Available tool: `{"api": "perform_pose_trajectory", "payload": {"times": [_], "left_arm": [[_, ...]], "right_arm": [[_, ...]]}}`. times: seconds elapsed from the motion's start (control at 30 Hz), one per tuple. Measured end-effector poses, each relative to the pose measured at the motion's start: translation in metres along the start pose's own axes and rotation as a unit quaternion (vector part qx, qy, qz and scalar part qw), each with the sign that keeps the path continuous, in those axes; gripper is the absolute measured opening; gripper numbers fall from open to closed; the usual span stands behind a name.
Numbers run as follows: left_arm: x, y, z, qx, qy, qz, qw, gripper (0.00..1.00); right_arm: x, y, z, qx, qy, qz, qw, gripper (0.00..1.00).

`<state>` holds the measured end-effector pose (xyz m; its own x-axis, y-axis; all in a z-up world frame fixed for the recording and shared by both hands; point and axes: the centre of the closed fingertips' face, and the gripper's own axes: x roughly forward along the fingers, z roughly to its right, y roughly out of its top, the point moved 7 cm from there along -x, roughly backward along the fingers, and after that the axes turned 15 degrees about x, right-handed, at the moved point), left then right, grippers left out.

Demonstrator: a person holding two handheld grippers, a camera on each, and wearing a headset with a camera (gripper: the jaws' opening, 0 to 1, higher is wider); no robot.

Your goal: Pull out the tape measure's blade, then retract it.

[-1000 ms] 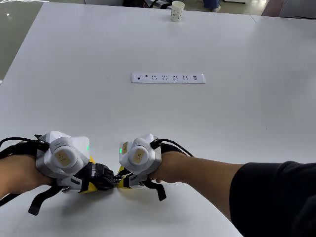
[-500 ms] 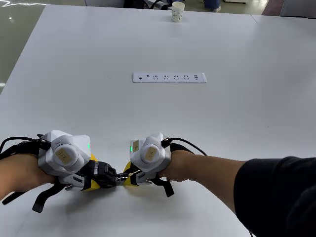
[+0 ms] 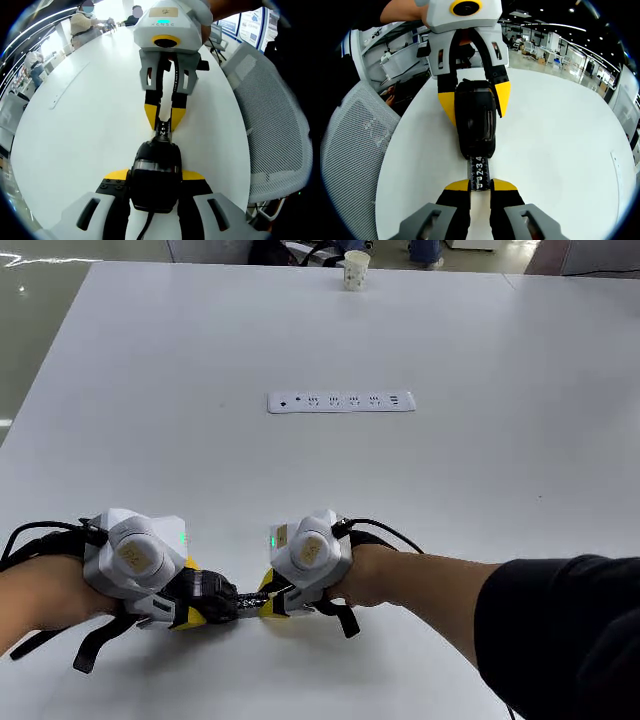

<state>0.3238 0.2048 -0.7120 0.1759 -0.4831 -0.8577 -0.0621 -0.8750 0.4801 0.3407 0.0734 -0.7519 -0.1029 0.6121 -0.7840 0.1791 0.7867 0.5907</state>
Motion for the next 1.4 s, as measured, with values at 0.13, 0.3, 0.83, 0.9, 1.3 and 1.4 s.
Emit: {"api": "perform_pose_trajectory", "payload": {"times": [0.13, 0.3, 0.83, 0.9, 1.3, 1.4], "left_arm": [[0.000, 0.000, 0.000, -0.001, 0.002, 0.000, 1.0000, 0.31], [0.001, 0.000, 0.000, -0.001, 0.002, 0.000, 1.0000, 0.31], [0.001, -0.001, 0.000, -0.003, 0.007, 0.005, 1.0000, 0.30], [0.002, -0.001, -0.002, -0.002, 0.005, 0.006, 1.0000, 0.31], [0.001, 0.000, -0.001, -0.001, 0.005, 0.006, 1.0000, 0.31], [0.002, 0.001, -0.001, -0.002, 0.006, 0.006, 1.0000, 0.31]], "right_arm": [[-0.001, -0.002, 0.001, 0.000, -0.002, -0.001, 1.0000, 0.10], [-0.003, -0.005, 0.002, 0.007, -0.007, 0.000, 1.0000, 0.10], [-0.011, -0.012, 0.004, 0.005, -0.011, -0.015, 0.9998, 0.10], [-0.012, -0.014, 0.005, 0.007, -0.011, -0.015, 0.9998, 0.10], [-0.017, -0.020, 0.005, 0.015, -0.014, -0.014, 0.9997, 0.10], [-0.018, -0.021, 0.005, 0.015, -0.014, -0.016, 0.9997, 0.10]]}}
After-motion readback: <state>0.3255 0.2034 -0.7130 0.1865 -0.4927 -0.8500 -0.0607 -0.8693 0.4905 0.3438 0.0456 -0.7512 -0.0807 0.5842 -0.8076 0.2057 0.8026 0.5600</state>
